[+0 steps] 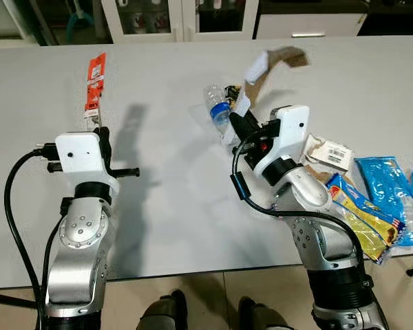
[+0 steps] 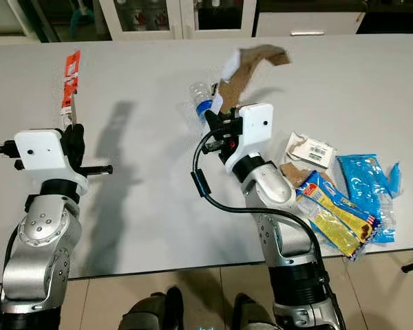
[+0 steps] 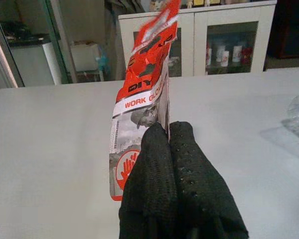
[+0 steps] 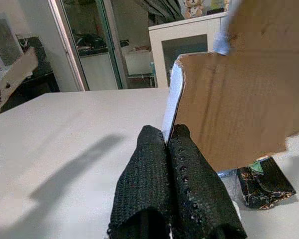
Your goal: Picking trash to rubbish bin
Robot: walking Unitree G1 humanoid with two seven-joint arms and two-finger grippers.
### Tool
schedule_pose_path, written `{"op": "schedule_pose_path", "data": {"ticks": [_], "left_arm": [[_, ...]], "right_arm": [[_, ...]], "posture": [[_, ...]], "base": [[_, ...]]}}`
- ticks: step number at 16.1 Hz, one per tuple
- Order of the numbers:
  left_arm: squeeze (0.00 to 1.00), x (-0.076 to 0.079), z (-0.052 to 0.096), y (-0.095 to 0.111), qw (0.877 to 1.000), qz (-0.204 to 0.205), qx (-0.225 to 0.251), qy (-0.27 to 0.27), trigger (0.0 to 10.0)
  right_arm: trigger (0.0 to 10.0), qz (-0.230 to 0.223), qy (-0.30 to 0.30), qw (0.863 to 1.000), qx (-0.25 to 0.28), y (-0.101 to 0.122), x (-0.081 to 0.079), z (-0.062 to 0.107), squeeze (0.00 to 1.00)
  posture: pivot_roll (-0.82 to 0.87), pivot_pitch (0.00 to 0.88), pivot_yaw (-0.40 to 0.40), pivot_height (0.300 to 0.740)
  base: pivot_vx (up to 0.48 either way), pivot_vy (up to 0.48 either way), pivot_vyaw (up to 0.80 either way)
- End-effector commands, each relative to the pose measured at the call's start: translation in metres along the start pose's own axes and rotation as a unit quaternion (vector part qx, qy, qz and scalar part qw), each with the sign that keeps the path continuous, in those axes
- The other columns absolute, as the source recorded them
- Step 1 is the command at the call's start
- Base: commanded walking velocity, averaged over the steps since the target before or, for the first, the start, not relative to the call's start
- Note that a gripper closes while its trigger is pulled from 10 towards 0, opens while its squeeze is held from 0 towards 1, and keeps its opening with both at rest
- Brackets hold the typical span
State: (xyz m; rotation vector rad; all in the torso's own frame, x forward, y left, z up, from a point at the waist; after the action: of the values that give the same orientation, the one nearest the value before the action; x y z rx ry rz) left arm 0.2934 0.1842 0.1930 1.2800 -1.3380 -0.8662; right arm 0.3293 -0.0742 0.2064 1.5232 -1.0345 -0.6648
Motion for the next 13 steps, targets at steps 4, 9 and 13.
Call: {"op": "schedule_pose_path", "data": {"ticks": [4,9,13], "left_arm": [[0.0,0.0006,0.0028,-0.0028,1.0,-0.001,-0.016,-0.001,0.0],[0.0,0.0011,0.001,-0.0047,1.0,-0.006,-0.024,-0.003,0.0],[0.0,0.0006,0.0018,-0.0074,1.0,-0.007,-0.031,-0.002,0.0]], "right_arm": [[10.0,0.007,0.0,1.0,0.006,0.002,-0.0006,0.001,0.0],[10.0,0.006,-0.003,1.0,0.005,0.0014,-0.0004,0.0017,0.0],[10.0,0.005,-0.004,1.0,0.006,0.0017,-0.0007,0.0015,0.0]], "posture": [[-0.03,0.127,0.045,0.74],[-0.03,0.124,0.047,0.74],[-0.03,0.125,0.05,0.74]], "base": [[-0.291,0.0,0.0],[-0.292,0.0,0.0],[-0.292,0.0,0.0]]}}
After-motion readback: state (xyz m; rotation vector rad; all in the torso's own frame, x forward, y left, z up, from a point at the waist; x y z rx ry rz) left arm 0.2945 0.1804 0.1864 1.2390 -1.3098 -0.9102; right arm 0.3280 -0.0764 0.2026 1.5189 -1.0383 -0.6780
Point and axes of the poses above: a point about 5 cm out from each wrist's last joint towards the gripper, its own z axis pointing back from the gripper into the wrist, its own y axis along the axis of the wrist's last joint, x = y × z, the point moved 2 cm from there along -z, pointing out of the wrist towards the gripper, and after that the axes turned 15 degrees about z, right-handed, at the moved point
